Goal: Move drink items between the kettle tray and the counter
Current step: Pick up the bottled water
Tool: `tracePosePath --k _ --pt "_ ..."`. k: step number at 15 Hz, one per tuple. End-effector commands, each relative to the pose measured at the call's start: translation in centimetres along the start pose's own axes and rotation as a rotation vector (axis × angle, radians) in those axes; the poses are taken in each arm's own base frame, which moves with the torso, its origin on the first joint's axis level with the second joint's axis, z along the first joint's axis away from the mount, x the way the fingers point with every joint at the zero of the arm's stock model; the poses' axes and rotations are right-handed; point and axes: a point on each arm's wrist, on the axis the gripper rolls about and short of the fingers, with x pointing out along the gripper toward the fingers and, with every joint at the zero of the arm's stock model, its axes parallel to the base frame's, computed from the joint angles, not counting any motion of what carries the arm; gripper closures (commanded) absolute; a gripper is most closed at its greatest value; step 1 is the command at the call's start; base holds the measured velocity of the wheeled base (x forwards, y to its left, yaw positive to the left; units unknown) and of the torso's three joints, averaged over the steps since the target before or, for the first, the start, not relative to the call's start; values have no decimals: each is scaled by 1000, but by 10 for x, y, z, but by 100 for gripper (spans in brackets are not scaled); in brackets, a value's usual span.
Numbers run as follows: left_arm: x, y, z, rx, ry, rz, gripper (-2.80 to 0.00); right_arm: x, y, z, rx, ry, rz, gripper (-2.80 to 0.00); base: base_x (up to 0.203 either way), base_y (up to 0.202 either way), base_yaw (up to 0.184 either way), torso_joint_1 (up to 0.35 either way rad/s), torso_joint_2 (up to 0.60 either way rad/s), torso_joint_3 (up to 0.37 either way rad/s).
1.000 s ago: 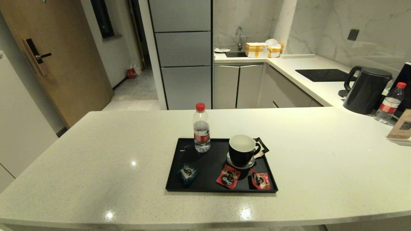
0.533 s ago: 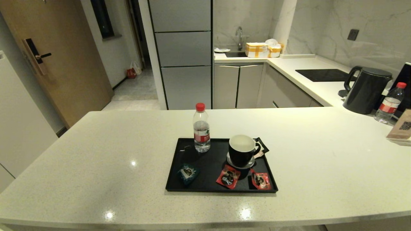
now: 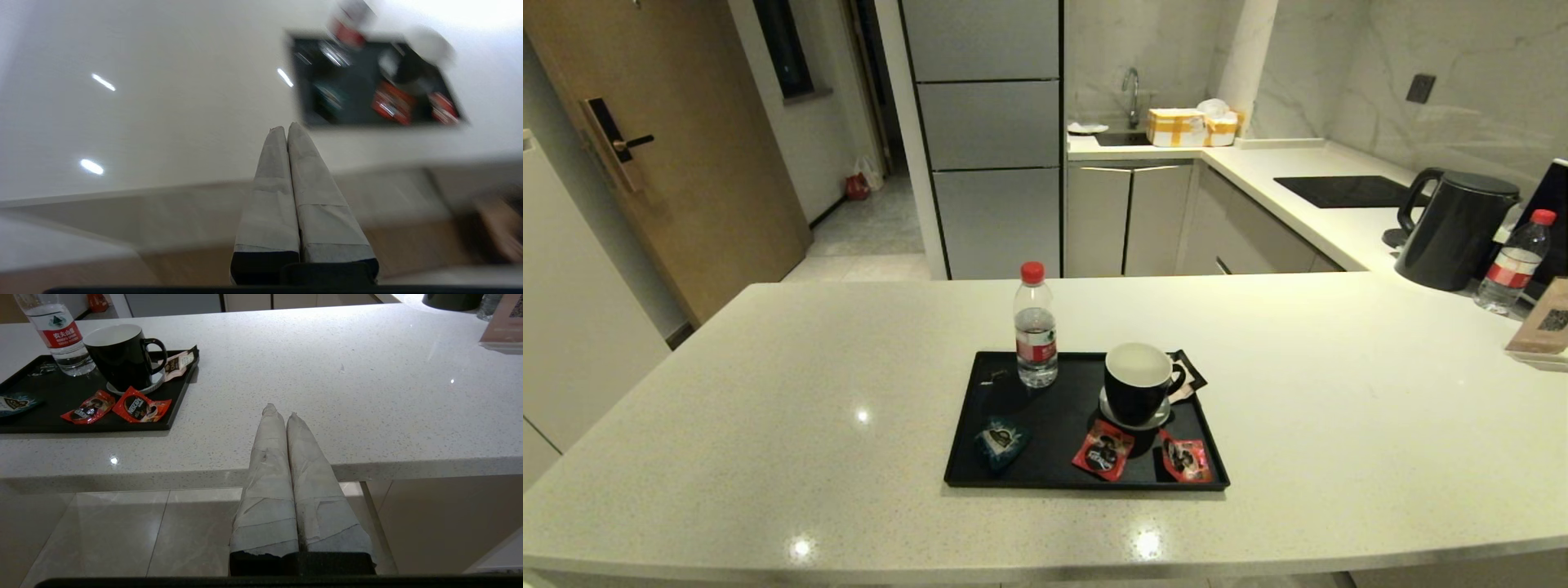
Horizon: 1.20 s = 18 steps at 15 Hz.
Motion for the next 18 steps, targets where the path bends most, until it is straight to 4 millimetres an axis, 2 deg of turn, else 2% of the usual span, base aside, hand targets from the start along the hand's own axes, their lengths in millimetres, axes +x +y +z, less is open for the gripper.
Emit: tracePosePath --k 1,3,4,6,8,10,12,13,15,18 --pt "67 6 32 -64 234 -130 0 0 0 0 0 1 0 0 0 0 0 0 0 0" --pt "89 4 47 -98 307 -287 0 0 0 0 0 1 0 0 0 0 0 0 0 0" --pt "113 6 53 -97 358 -329 0 0 0 0 0 1 0 0 0 0 0 0 0 0" --pt "191 14 53 -117 511 -399 0 0 0 0 0 1 0 0 0 0 0 0 0 0" --pt "262 19 43 -115 598 -449 0 0 0 0 0 1 0 0 0 0 0 0 0 0" --pt "310 16 36 -60 571 -453 0 0 0 0 0 1 0 0 0 0 0 0 0 0" --pt "346 6 43 32 388 -357 0 0 0 0 0 1 0 0 0 0 0 0 0 0" --pt "358 -2 44 65 320 -293 -280 0 0 0 0 1 0 0 0 0 0 0 0 0" --pt "367 -29 47 117 194 -240 -280 0 0 0 0 1 0 0 0 0 0 0 0 0" --pt "360 -52 37 147 75 -250 -280 0 0 0 0 -1 0 0 0 0 0 0 0 0"
